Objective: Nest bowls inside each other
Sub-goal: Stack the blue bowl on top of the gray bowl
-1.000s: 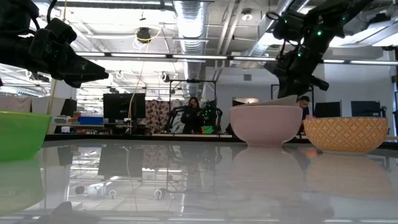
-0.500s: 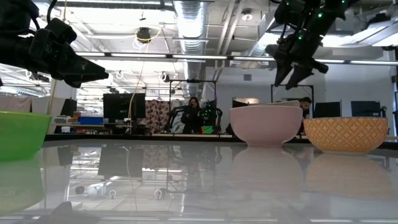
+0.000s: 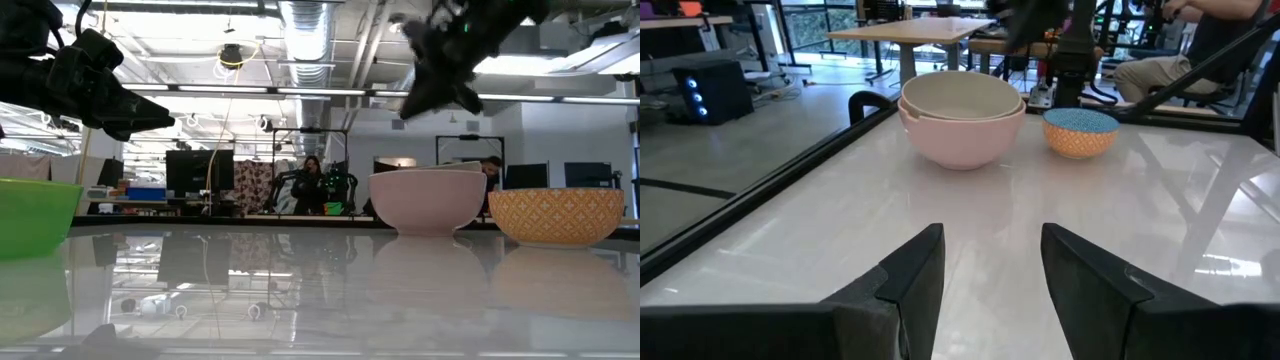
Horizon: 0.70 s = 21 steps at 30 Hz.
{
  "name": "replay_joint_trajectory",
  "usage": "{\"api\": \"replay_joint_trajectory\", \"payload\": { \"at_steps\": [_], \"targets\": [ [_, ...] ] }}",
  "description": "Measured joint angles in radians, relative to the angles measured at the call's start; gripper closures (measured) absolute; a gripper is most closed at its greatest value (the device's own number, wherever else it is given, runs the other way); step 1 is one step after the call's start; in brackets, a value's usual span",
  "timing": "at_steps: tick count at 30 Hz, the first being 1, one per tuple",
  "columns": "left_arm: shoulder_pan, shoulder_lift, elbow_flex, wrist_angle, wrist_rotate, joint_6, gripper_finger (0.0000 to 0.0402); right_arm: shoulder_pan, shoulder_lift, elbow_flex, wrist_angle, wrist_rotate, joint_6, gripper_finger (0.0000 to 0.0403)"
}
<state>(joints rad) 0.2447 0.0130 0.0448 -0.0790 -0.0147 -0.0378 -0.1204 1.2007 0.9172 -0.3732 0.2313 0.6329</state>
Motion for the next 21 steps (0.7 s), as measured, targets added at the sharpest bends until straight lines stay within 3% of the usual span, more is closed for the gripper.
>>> {"api": "replay_joint_trajectory", "payload": {
  "at_steps": [4, 12, 21],
  "targets": [
    [0.000, 0.000, 0.000, 0.000, 0.000, 0.000, 0.0244, 0.137, -0.003, 0.000, 0.075, 0.002, -0.010, 0.0395],
    [0.000, 0.000, 0.000, 0.000, 0.000, 0.000, 0.0244, 0.340, -0.003, 0.000, 0.067, -0.003, 0.140, 0.0367],
    [0.000, 0.000, 0.000, 0.000, 0.000, 0.000, 0.0244, 0.393, -0.015, 0.000, -0.280, -0.024, 0.446, 0.0364]
  ]
}}
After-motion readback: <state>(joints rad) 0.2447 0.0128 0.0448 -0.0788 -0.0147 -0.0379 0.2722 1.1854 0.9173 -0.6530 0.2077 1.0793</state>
